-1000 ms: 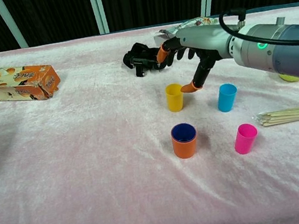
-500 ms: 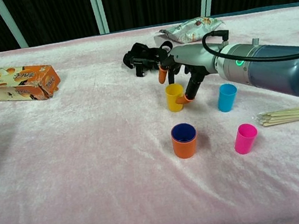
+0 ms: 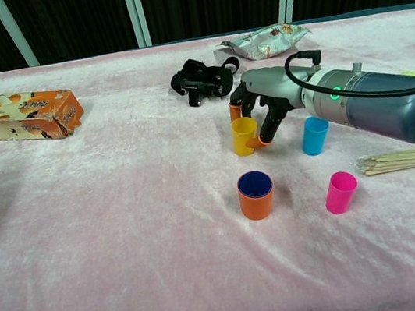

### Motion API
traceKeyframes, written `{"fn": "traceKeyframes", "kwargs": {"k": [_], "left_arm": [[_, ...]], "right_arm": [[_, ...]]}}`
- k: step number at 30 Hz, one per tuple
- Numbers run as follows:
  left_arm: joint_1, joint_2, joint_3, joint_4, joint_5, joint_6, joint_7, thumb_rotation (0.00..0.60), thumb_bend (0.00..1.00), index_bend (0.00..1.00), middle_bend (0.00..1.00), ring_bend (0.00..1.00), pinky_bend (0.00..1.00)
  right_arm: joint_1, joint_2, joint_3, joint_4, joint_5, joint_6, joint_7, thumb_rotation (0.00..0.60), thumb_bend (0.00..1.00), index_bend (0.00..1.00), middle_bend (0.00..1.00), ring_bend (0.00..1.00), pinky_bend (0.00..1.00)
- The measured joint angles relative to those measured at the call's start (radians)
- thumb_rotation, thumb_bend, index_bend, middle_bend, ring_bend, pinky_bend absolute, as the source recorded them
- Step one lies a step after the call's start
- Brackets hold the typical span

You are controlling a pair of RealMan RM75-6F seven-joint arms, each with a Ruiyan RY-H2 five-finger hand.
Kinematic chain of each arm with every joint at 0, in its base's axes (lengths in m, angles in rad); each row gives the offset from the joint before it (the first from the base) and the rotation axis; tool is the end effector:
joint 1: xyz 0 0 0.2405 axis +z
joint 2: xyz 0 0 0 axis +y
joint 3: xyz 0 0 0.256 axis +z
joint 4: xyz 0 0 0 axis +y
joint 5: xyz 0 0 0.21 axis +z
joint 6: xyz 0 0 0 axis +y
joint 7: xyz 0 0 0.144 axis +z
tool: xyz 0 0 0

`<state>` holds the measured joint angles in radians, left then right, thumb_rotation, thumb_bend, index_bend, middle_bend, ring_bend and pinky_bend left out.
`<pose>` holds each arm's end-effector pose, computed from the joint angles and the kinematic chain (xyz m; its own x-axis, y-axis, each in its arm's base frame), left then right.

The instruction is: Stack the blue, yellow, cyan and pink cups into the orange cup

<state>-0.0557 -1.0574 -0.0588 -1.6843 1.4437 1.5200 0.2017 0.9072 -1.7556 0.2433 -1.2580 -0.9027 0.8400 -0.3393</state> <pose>-0.3110 0.1728 0.1808 0.5595 -0.0150 0.8287 0.8272 0.0732 -0.5572 -0.1071 -0.3755 -0.0739 0.3610 -0.3649 0.8582 -0.9133 -0.3245 0.2462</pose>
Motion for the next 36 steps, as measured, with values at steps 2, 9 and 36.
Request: {"fn": "traceKeyframes", "kwargs": {"k": [2,9,36], "left_arm": [[0.0,0.0,0.0,0.0,0.0,-0.001,0.0,0.6,0.69,0.08,0.02,0.0,0.03],[0.0,0.001,0.002,-0.001,0.004,0.0,-0.001,0.6,0.69,0.08,0.02,0.0,0.03],[0.001,0.0,0.004,-0.005,0.01,0.004,0.006,0.6,0.69,0.08,0.02,0.0,0.03]], "right_arm": [[-0.001,0.007,0.002,-0.011,-0.006,0.006,0.001,0.6,0.28,0.52,0.47,0.24,0.2],[-0.02,0.075,0.008,-0.137,-0.045,0.043,0.008,0.6,0.27,0.52,0.47,0.24,0.2],[-0.182,0.353,-0.161,-0.666,-0.279,0.22,-0.074,0.6,0.25,0.52,0.46,0.24,0.2]]}}
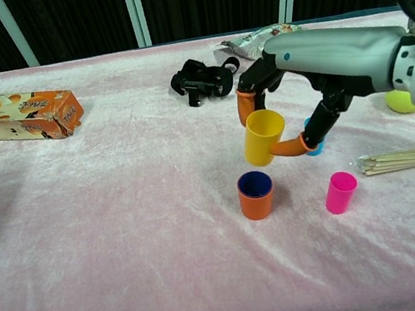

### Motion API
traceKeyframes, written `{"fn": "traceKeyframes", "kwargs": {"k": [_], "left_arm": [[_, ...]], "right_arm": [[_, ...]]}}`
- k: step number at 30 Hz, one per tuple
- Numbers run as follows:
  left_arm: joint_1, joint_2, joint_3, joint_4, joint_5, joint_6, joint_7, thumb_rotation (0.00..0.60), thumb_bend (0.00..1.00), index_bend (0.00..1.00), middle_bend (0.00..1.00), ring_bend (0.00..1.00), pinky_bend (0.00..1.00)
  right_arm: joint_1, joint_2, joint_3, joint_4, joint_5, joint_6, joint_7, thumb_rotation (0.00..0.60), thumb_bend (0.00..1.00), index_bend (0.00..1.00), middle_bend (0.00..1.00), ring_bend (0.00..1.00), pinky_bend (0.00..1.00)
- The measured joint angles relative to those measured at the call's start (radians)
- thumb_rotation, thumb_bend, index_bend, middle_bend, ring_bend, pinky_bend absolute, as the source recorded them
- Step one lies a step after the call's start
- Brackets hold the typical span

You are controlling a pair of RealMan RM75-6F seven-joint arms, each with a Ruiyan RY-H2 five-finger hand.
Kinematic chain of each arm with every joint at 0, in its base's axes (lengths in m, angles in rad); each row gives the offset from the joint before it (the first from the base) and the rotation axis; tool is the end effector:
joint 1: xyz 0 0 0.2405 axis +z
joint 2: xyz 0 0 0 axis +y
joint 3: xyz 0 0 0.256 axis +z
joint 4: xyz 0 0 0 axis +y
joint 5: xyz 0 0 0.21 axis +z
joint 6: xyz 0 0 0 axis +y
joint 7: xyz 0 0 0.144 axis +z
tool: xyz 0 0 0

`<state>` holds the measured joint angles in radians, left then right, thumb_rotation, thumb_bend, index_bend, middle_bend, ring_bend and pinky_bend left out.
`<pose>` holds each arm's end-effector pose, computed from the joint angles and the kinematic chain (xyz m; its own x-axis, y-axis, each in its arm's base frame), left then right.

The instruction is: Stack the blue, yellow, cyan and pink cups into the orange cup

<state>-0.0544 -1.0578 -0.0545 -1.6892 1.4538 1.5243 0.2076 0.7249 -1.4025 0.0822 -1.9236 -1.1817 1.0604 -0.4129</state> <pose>-0.3090 0.1715 0.1796 0.5610 -0.0156 0.8277 0.8266 0.0646 -0.5590 -0.0921 -0.2671 0.0094 0.3736 -0.3331 0.8657 -0.8385 -0.5205 0.1616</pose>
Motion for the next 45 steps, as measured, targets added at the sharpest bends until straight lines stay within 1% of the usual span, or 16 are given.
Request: {"fn": "traceKeyframes", "kwargs": {"k": [8,18,34,38,41,43,45], "left_arm": [[0.0,-0.001,0.0,0.002,-0.001,-0.001,-0.001,0.6,0.69,0.08,0.02,0.0,0.03],[-0.001,0.0,-0.002,0.004,-0.005,-0.002,-0.003,0.6,0.69,0.08,0.02,0.0,0.03],[0.0,0.0,-0.003,0.005,-0.004,0.001,-0.004,0.6,0.69,0.08,0.02,0.0,0.03],[0.0,0.0,-0.003,0.005,-0.006,0.0,-0.004,0.6,0.69,0.08,0.02,0.0,0.03],[0.0,0.0,-0.003,0.005,-0.005,-0.001,-0.003,0.6,0.69,0.08,0.02,0.0,0.03],[0.0,0.0,-0.003,0.005,-0.006,0.0,-0.004,0.6,0.69,0.08,0.02,0.0,0.03],[0.0,0.001,-0.004,0.004,-0.007,0.001,-0.006,0.6,0.69,0.08,0.02,0.0,0.03]], "right_arm": [[-0.012,-0.047,-0.011,0.062,-0.017,-0.005,0.027,0.6,0.25,0.52,0.46,0.24,0.2],[-0.004,-0.102,0.006,0.119,-0.023,-0.033,0.048,0.6,0.25,0.52,0.46,0.24,0.2],[-0.009,-0.121,0.003,0.165,-0.01,-0.049,0.038,0.6,0.25,0.52,0.46,0.24,0.2],[-0.013,-0.122,-0.002,0.17,-0.013,-0.055,0.045,0.6,0.25,0.52,0.44,0.24,0.2],[-0.013,-0.125,-0.002,0.179,-0.013,-0.058,0.046,0.6,0.25,0.45,0.38,0.22,0.2],[-0.014,-0.128,-0.002,0.187,-0.011,-0.06,0.042,0.6,0.25,0.36,0.32,0.2,0.2],[-0.014,-0.127,-0.003,0.19,-0.007,-0.061,0.032,0.6,0.25,0.33,0.28,0.2,0.2]]}}
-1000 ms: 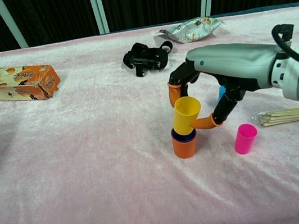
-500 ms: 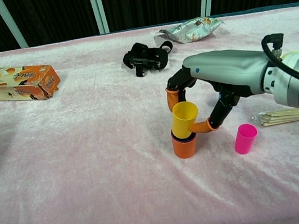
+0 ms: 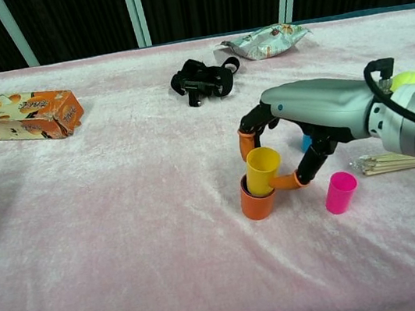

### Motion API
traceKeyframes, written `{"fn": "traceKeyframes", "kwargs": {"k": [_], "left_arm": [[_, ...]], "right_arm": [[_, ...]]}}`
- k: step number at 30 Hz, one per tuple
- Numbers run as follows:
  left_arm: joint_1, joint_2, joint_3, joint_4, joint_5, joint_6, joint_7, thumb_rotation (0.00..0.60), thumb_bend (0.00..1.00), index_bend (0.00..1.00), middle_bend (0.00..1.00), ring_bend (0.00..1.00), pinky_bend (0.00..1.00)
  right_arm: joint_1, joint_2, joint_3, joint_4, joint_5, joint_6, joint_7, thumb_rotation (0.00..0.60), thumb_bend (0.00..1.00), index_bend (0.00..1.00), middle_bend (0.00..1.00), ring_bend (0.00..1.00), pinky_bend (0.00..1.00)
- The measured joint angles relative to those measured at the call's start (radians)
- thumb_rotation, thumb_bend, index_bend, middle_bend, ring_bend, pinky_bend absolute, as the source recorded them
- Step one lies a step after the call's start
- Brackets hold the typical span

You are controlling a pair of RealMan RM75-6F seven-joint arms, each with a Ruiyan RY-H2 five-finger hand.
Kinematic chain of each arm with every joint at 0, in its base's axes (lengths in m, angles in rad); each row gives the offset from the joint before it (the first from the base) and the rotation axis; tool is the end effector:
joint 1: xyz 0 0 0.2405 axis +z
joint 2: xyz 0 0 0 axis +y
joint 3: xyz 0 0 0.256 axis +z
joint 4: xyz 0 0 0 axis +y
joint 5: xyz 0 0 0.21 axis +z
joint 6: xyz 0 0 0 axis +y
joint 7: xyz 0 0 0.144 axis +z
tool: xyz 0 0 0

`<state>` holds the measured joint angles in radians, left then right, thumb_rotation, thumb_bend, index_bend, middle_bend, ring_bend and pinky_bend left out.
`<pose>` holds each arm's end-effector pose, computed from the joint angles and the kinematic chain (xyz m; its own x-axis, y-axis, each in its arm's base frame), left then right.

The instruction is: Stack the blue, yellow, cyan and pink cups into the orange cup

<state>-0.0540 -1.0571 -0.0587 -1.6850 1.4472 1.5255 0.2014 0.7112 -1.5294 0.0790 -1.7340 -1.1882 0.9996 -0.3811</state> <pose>-0.3104 0.1723 0.1813 0.5594 -0.0200 0.8286 0.8275 0.0722 -0.5569 -0.1128 -0.2755 -0.0304 0.4004 -0.3674 0.8395 -0.8454 -0.5016 0.1837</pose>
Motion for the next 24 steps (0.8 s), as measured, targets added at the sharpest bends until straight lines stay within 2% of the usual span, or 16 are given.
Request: {"fn": "traceKeyframes", "kwargs": {"k": [5,14,19,24], "left_arm": [[-0.001,0.0,0.001,0.001,0.001,-0.002,0.0,0.6,0.69,0.08,0.02,0.0,0.03],[0.0,0.0,0.001,0.0,-0.001,-0.001,0.003,0.6,0.69,0.08,0.02,0.0,0.03],[0.0,-0.001,0.001,-0.001,0.001,-0.001,0.006,0.6,0.69,0.08,0.02,0.0,0.03],[0.0,-0.002,0.0,-0.001,-0.002,-0.001,0.007,0.6,0.69,0.08,0.02,0.0,0.03]], "right_arm": [[-0.004,0.013,0.004,-0.013,0.013,0.001,-0.007,0.6,0.25,0.32,0.28,0.2,0.2],[-0.008,0.074,0.057,-0.018,0.049,0.025,0.003,0.6,0.25,0.32,0.28,0.2,0.2],[0.001,0.083,0.081,0.051,0.112,-0.002,0.016,0.6,0.25,0.32,0.28,0.2,0.2],[0.011,0.079,0.083,0.148,0.185,-0.06,0.028,0.6,0.25,0.32,0.28,0.2,0.2]]}}
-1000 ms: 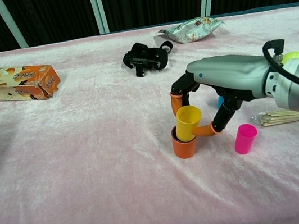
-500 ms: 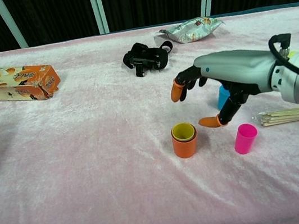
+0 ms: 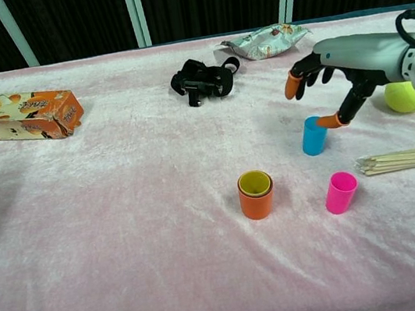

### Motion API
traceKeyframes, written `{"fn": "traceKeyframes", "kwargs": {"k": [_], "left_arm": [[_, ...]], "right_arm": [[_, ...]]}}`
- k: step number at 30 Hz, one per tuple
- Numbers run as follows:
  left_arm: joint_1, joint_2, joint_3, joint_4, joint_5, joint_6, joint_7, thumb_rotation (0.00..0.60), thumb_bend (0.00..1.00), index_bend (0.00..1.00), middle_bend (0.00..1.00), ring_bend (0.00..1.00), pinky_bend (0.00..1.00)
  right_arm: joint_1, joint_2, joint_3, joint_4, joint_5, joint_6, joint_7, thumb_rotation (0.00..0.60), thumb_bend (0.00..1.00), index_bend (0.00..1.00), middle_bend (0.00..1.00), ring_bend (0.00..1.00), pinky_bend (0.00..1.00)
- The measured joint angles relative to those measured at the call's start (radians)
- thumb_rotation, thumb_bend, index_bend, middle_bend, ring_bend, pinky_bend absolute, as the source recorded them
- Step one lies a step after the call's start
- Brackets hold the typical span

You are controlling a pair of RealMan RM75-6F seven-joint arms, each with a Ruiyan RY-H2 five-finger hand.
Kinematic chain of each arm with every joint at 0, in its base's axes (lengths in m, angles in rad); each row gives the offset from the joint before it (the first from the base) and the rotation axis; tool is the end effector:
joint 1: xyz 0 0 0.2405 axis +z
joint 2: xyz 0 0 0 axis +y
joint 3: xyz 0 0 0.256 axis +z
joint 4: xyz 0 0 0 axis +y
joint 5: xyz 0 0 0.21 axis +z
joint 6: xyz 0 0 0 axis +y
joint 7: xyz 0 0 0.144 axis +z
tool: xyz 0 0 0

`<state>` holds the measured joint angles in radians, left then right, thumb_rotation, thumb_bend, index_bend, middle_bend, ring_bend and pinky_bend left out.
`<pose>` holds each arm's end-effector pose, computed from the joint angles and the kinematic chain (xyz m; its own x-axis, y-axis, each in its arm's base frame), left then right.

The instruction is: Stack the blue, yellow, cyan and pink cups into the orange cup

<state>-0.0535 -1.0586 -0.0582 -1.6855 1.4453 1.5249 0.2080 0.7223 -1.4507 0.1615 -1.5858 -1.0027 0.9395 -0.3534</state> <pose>-0.3106 0.1720 0.1808 0.5631 -0.0177 0.8262 0.8248 0.0743 -0.5606 -0.1634 -0.3363 0.0038 0.4091 -0.3362 0.8483 -0.9005 -0.2990 0.3158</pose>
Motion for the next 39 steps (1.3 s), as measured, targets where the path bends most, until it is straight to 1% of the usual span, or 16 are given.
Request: {"fn": "traceKeyframes", "kwargs": {"k": [7,14,26,33,39], "left_arm": [[0.0,-0.001,0.0,-0.001,-0.001,0.001,0.003,0.6,0.69,0.08,0.02,0.0,0.03],[0.0,-0.001,0.0,-0.001,-0.002,-0.001,0.005,0.6,0.69,0.08,0.02,0.0,0.03],[0.001,-0.001,-0.001,-0.001,-0.005,-0.001,0.006,0.6,0.69,0.08,0.02,0.0,0.03],[0.0,0.0,-0.001,0.0,-0.006,-0.003,0.006,0.6,0.69,0.09,0.02,0.0,0.03],[0.0,0.0,-0.002,0.0,-0.007,-0.002,0.006,0.6,0.69,0.09,0.02,0.0,0.03]], "right_arm": [[-0.002,-0.028,-0.016,0.073,0.022,-0.034,0.028,0.6,0.25,0.32,0.29,0.2,0.2],[-0.01,-0.038,-0.025,0.091,0.01,-0.035,0.046,0.6,0.25,0.33,0.29,0.2,0.2],[-0.009,-0.067,-0.02,0.111,-0.012,-0.04,0.073,0.6,0.25,0.39,0.35,0.2,0.2],[-0.004,-0.088,-0.014,0.123,-0.009,-0.037,0.068,0.6,0.26,0.46,0.41,0.2,0.2],[-0.005,-0.093,-0.011,0.13,-0.004,-0.036,0.068,0.6,0.27,0.54,0.45,0.22,0.2]]}}
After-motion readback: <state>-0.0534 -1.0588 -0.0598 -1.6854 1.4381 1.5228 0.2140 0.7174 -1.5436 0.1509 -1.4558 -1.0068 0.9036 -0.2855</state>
